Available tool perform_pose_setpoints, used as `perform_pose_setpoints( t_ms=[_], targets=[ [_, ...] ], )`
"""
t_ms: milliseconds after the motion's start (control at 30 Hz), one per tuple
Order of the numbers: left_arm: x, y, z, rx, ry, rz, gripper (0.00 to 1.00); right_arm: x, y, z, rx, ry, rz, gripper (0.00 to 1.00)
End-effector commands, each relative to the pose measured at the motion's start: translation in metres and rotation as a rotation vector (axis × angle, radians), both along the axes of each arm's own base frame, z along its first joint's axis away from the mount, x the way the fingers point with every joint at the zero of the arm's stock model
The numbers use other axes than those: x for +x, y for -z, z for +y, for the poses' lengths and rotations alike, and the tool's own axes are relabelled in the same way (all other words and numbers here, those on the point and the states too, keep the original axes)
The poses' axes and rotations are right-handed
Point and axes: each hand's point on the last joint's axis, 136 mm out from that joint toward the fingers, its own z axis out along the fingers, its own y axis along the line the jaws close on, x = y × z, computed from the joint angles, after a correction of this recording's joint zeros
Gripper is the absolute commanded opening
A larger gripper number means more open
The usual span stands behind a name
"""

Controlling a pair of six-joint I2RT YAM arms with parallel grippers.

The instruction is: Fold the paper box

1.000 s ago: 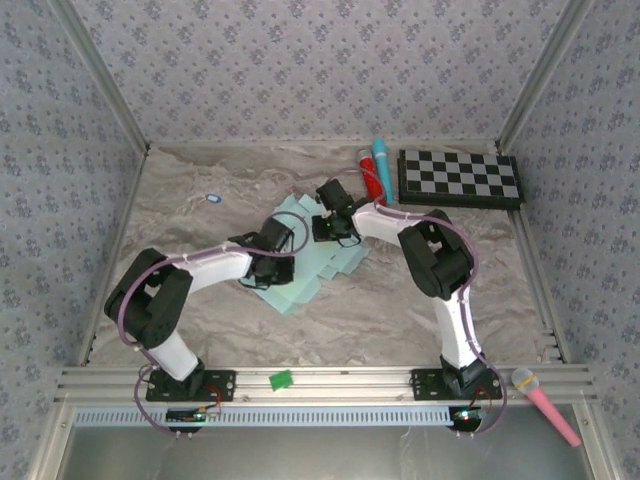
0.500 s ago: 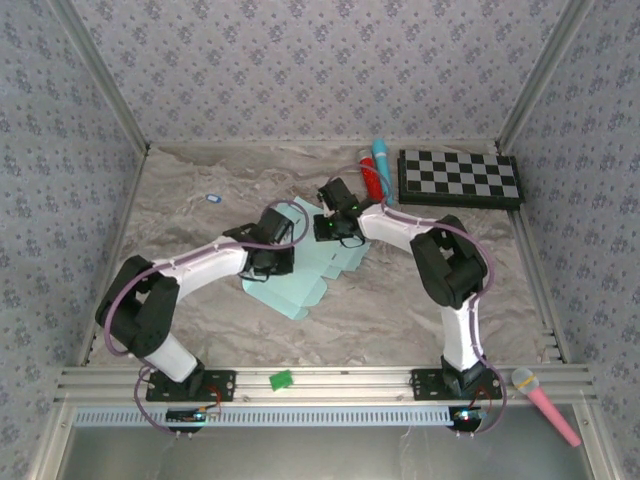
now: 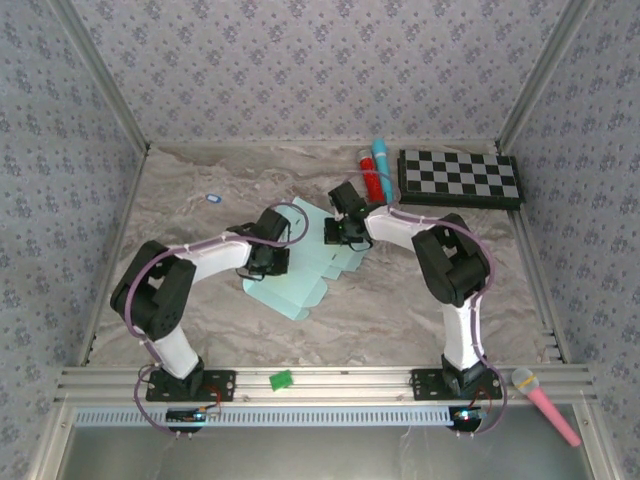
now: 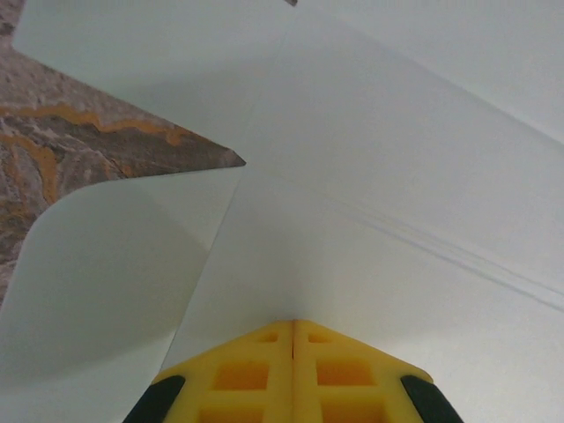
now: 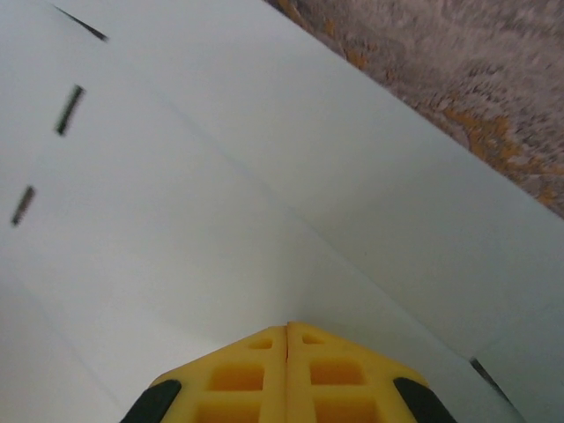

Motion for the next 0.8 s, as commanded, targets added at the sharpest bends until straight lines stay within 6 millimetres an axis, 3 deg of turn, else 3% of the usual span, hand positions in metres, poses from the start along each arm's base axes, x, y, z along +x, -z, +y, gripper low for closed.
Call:
perform_pose_setpoints(
  t_ms=[0,233,367,600,767],
  targets=[
    [-0.024,0.005,-0.004,0.011,0.004,0.044,0.00,0.000,0.010,0.008,0.006,-0.005,0.034,0.06],
    [-0.054,0.013,-0.024,0.006,0.024,0.077,0.00,0.002,0.016,0.013,-0.010,-0.041,0.046,0.08],
    [-0.059,0.004,-0.039,-0.029,0.036,0.068,0.00,0.002,0.017,0.014,-0.019,-0.064,0.051,0.09],
    [-0.037,-0.037,-0.052,-0.083,0.049,-0.025,0.10,0.005,-0.003,0.016,-0.006,-0.076,0.010,0.09],
    [-0.006,-0.063,-0.047,-0.112,0.025,-0.078,0.22,0.009,-0.024,0.019,0.018,-0.086,-0.033,0.09]
  ],
)
